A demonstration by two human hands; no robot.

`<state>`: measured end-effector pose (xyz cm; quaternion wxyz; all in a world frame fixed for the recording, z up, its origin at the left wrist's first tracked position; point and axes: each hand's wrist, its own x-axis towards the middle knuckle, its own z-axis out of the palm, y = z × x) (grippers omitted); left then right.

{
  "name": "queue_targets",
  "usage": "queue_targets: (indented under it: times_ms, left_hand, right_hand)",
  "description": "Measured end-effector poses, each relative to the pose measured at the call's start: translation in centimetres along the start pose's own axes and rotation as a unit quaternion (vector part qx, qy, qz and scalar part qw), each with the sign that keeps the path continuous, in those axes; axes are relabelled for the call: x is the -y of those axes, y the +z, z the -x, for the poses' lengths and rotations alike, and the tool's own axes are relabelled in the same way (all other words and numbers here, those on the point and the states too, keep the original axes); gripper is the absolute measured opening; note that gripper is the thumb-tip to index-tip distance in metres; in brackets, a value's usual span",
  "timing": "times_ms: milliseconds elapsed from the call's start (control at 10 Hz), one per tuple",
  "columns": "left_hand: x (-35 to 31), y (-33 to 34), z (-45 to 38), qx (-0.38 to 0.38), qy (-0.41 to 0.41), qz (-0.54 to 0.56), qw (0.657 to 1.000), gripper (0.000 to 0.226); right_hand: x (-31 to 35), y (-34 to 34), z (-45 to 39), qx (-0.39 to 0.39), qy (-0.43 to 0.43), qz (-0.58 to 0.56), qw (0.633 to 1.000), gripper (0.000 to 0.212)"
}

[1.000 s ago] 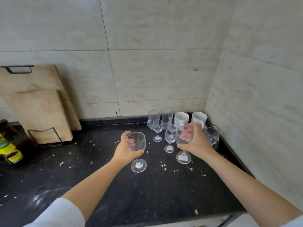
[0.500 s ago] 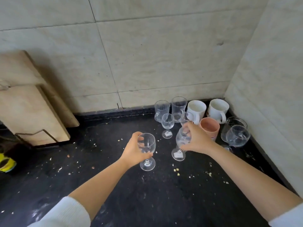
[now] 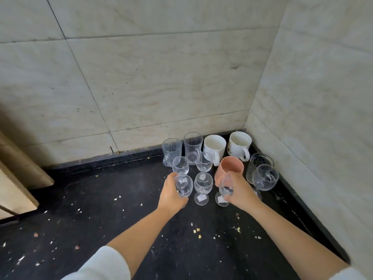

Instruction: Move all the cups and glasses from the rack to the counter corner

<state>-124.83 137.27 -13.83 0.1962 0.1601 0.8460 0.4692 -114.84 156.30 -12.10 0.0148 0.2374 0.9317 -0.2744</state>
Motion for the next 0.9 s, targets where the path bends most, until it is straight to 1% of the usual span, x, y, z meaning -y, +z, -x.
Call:
queue_targets:
  times_ms: [100, 200, 300, 400, 500, 600, 700, 800, 900]
  left_hand:
    - [0.6, 0.2, -0.3, 0.01, -0.021, 0.012, 1.0, 0.067]
    - [1.0, 0.7, -0.5, 0.013, -0.023, 0.02, 0.999, 0.068]
    - [0.8, 0.5, -0.7, 0.029, -0.027, 0.012, 0.999, 0.069]
    - [0.6, 0.1, -0.6, 0.039, -0.013, -0.047, 0.998, 0.07]
    - [0.2, -0.5, -0.2, 0.019, 0.052, -0.122, 0.991, 0.073]
    - [-0.8, -0.9, -0.5, 0.025, 0.134, -0.248, 0.959, 0.064]
    - [-1.8, -0.8, -1.0, 0.054, 0.158, -0.347, 0.923, 0.056]
    - [-2.2, -0.1, -1.2, 0.083, 0.159, -0.421, 0.889, 0.053]
    - [-1.9, 0.2, -1.1, 0.076, 0.156, -0.45, 0.876, 0.053]
  right_hand:
    - [-0.5, 1.0, -0.7, 0.012, 0.0, 0.001, 1.0, 0.052]
    - [-0.9, 1.8, -0.8, 0.025, 0.012, -0.025, 0.999, 0.058]
    - [-1.2, 2.2, -1.0, 0.019, 0.026, -0.006, 0.999, 0.057]
    - [-1.0, 1.9, -1.0, 0.028, 0.034, 0.008, 0.999, 0.061]
    - [-0.5, 1.3, -0.9, 0.03, 0.033, 0.04, 0.998, 0.073]
    - [1.0, -0.8, -0.5, 0.032, 0.037, 0.053, 0.997, 0.077]
    - [3.9, -5.6, 0.4, -0.053, 0.008, -0.037, 0.998, 0.047]
    - [7.6, -12.0, 2.6, -0.213, -0.041, -0.19, 0.958, 0.021]
    - [10.6, -19.9, 6.8, -0.297, -0.214, -0.388, 0.846, 0.017]
